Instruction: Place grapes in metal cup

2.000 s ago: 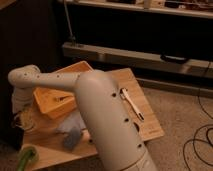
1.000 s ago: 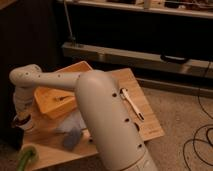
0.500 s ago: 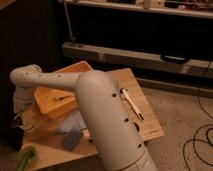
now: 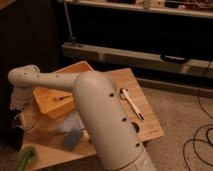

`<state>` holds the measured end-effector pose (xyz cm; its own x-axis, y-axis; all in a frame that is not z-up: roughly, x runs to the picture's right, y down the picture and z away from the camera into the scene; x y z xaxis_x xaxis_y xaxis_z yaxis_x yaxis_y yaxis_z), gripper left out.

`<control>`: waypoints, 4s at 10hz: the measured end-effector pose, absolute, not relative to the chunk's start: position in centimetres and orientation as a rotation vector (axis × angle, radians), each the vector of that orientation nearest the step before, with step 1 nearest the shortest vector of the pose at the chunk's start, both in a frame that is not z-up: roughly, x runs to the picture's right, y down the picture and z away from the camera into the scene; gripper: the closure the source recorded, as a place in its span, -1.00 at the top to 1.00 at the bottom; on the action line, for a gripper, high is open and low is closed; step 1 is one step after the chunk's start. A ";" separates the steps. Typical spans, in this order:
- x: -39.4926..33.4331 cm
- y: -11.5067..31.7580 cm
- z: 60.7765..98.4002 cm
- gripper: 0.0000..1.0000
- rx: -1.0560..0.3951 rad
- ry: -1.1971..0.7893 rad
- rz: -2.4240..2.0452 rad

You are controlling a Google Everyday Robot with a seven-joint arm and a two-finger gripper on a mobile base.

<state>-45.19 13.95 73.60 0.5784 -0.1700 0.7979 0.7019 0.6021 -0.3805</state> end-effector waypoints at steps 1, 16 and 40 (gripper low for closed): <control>-45.5 14.2 73.4 0.60 -0.762 -0.803 -0.579; -46.6 14.0 72.1 -0.95 -0.768 -0.752 -0.640; -7.5 -4.0 56.4 -0.95 -0.464 -0.144 -0.185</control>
<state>-7.49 -4.05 56.45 0.9731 -0.1442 0.1795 0.2094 0.8782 -0.4301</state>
